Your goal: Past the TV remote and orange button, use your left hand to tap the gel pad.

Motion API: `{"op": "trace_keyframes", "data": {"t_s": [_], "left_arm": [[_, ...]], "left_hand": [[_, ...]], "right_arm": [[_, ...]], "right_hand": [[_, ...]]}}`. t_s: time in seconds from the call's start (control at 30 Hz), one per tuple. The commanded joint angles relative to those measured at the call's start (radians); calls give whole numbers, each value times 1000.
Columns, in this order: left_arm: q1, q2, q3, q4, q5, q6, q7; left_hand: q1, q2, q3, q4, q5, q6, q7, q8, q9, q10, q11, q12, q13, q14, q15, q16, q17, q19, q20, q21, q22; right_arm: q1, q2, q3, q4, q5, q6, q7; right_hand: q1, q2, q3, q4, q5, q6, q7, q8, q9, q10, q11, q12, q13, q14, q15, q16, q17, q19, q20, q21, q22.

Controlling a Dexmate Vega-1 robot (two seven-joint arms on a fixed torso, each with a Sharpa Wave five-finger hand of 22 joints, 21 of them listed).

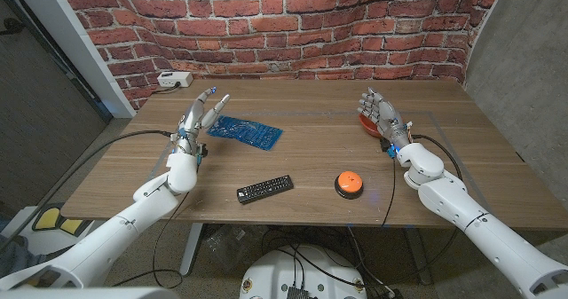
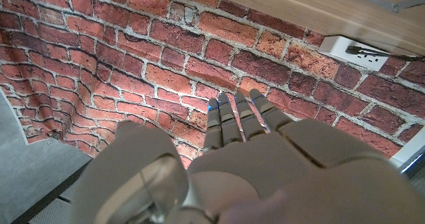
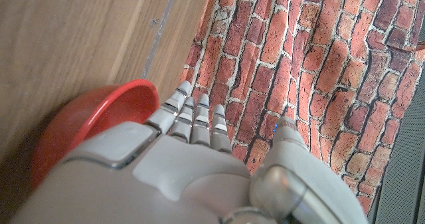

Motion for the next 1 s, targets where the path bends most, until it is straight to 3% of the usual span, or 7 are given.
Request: {"op": "trace_keyframes", "data": {"t_s": [0.03, 0.8, 0.9, 1.0], "left_arm": [[0, 61, 33, -82, 47, 167, -49], [-41, 144, 100, -169, 92, 354, -200], [-48, 150, 113, -173, 106, 376, -212], [-54, 152, 120, -171, 106, 385, -224]], "left_hand": [[10, -3, 0, -5, 6, 12, -3, -3, 2, 1, -9, -6, 3, -3, -12, -6, 2, -8, 7, -6, 1], [13, -2, -2, -4, 6, 25, -9, -9, 2, 6, -19, -13, 3, -5, -17, -10, 2, -10, -4, -10, 2], [12, -2, -5, -1, 5, 65, -10, -1, 3, 37, -24, -8, 4, 12, -22, -6, 3, 9, 22, -4, 2], [12, -2, -6, 0, 5, 75, -12, 0, 3, 46, -31, -7, 4, 21, -23, -3, 3, 25, 22, 1, 2]], "right_arm": [[-10, -20, 12, -27, 8, -19, -5], [4, -36, 1, -27, 19, -56, 23], [7, -37, -1, -26, 18, -61, 24], [12, -37, -3, -23, 16, -62, 28]], "right_hand": [[6, 4, 3, -1, 5, 0, 4, 3, 2, 6, 0, -1, 2, 2, 2, -2, 3, 10, -5, 2, 3], [5, 5, 4, -3, 4, 2, 5, 4, 2, 9, 1, -3, 2, 6, 1, -1, 4, 13, -5, 1, 3], [5, 5, 4, -3, 4, 2, 4, 4, 2, 10, 0, -3, 2, 6, 1, -1, 4, 14, -5, 1, 3], [4, 6, 5, -2, 4, 2, 4, 4, 2, 10, 0, -3, 2, 6, 1, -1, 4, 14, -6, 1, 3]]}}
